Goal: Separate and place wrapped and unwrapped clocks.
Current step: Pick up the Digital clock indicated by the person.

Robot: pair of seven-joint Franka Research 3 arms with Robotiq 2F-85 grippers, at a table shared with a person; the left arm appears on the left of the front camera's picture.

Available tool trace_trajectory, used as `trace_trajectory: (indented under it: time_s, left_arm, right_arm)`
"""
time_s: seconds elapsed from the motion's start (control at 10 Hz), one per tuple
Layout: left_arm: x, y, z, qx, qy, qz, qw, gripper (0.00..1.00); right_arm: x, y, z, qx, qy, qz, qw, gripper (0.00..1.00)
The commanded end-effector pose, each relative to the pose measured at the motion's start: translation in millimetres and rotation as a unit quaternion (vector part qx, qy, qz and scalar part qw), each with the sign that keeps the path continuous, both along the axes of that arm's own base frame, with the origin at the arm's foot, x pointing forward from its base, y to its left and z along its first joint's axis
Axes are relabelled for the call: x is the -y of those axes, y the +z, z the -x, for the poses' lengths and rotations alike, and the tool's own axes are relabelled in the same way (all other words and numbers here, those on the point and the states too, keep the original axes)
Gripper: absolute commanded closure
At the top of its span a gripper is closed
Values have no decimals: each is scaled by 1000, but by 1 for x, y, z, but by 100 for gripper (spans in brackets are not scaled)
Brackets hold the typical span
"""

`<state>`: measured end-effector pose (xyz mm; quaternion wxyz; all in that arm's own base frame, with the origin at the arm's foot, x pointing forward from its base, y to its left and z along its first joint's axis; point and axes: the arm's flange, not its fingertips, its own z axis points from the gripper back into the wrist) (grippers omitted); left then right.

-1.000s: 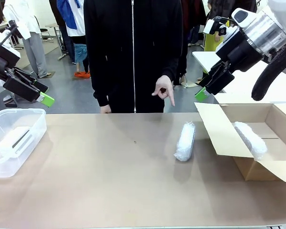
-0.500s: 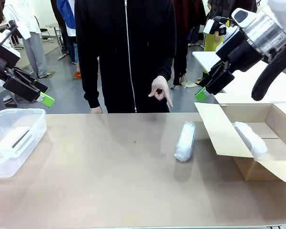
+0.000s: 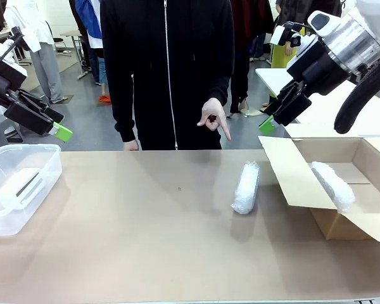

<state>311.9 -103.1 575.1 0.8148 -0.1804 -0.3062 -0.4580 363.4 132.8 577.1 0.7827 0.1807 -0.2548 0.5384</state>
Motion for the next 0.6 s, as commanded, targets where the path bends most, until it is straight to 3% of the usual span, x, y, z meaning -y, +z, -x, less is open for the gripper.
trace_trajectory:
  time_s: [0.0,0.3,0.4,0.5]
  left_arm:
    - [0,0,-1,4,4,0,1000,0]
    - [0,0,-1,4,4,0,1000,0]
    - [0,0,-1,4,4,0,1000,0]
    - [0,0,-1,4,4,0,1000,0]
  right_arm:
    - [0,1,0,-3,4,-7,1000,0]
    - [0,0,0,0,0,0,1000,0]
    - [-35,13,0,-81,-44,-18,996,0]
    - [-68,18,-2,-138,-120,18,983,0]
